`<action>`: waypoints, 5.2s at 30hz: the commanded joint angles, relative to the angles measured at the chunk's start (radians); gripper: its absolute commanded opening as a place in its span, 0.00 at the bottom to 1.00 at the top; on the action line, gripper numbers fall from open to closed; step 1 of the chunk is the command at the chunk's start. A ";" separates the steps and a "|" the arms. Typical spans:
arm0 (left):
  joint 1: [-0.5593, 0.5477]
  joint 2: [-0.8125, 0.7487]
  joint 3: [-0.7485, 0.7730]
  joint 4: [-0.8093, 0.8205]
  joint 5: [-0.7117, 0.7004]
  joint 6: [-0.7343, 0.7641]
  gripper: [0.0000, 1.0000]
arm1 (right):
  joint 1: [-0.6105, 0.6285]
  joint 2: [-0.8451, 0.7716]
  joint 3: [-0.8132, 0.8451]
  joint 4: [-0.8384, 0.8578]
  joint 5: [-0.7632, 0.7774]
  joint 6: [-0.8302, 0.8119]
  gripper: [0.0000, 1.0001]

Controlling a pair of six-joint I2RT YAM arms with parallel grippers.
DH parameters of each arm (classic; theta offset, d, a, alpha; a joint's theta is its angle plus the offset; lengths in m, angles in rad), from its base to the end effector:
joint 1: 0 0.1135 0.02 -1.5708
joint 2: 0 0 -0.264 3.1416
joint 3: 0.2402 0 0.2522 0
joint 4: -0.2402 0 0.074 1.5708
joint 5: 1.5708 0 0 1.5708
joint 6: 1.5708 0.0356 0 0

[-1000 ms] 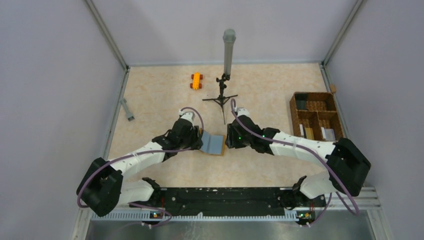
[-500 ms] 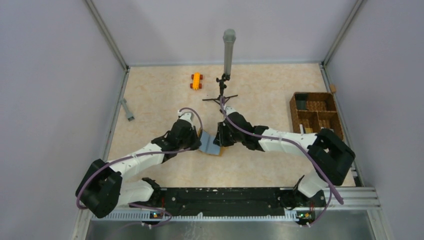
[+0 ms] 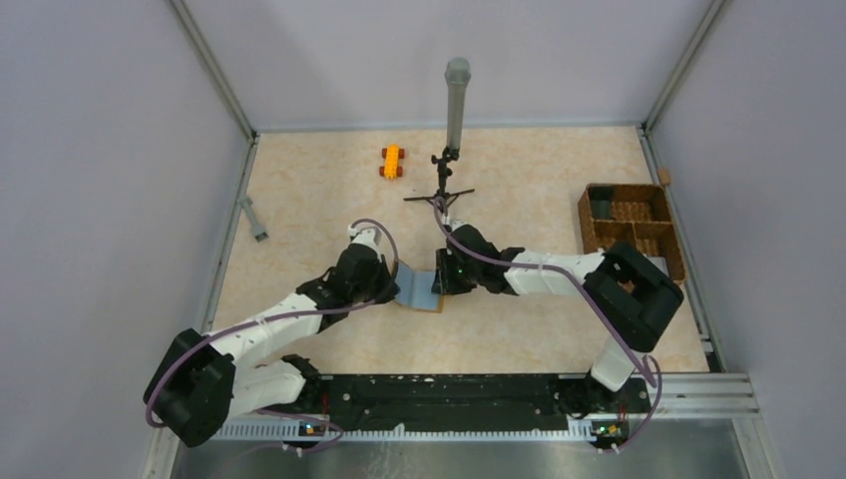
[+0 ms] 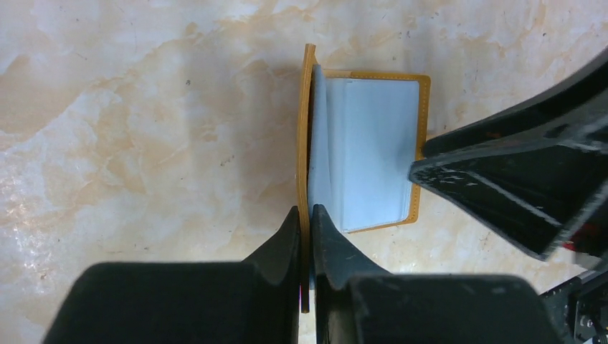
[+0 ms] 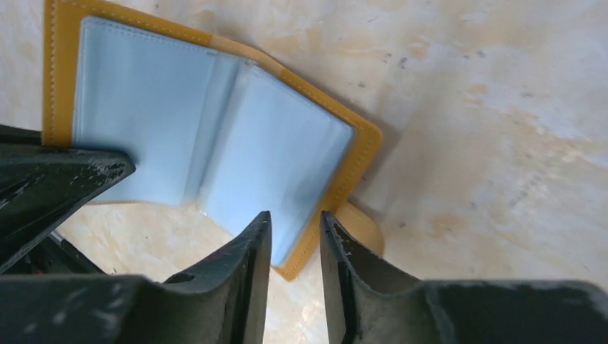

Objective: Put the credit cards into the card holder
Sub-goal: Open the card holder at the center of the board, then pick up the credit card from the storage box.

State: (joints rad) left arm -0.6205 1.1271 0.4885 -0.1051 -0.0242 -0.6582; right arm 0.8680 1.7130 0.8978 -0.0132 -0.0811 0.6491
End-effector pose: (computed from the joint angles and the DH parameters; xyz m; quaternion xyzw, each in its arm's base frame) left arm 0.1793 -0.1271 0.1799 -0.0221 0.9154 -0.2309 0.3291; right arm 0.2195 0.2636 0.1570 -0.1163 0.9239 0.2767 0.2371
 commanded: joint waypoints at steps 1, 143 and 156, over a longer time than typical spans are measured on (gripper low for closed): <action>0.003 -0.050 -0.020 -0.003 -0.040 -0.036 0.05 | -0.022 -0.186 0.041 -0.125 0.048 -0.069 0.37; 0.024 -0.005 -0.041 0.097 0.075 -0.064 0.04 | -0.949 -0.498 0.061 -0.680 0.169 -0.320 0.14; 0.022 0.007 -0.039 0.097 0.084 -0.063 0.03 | -0.949 -0.496 0.059 -0.683 0.191 -0.321 0.00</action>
State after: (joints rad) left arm -0.6018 1.1240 0.4229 -0.0273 0.0498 -0.7174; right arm -0.0750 1.2438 0.9131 -0.6964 0.1009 0.3309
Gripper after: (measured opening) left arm 0.052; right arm 0.020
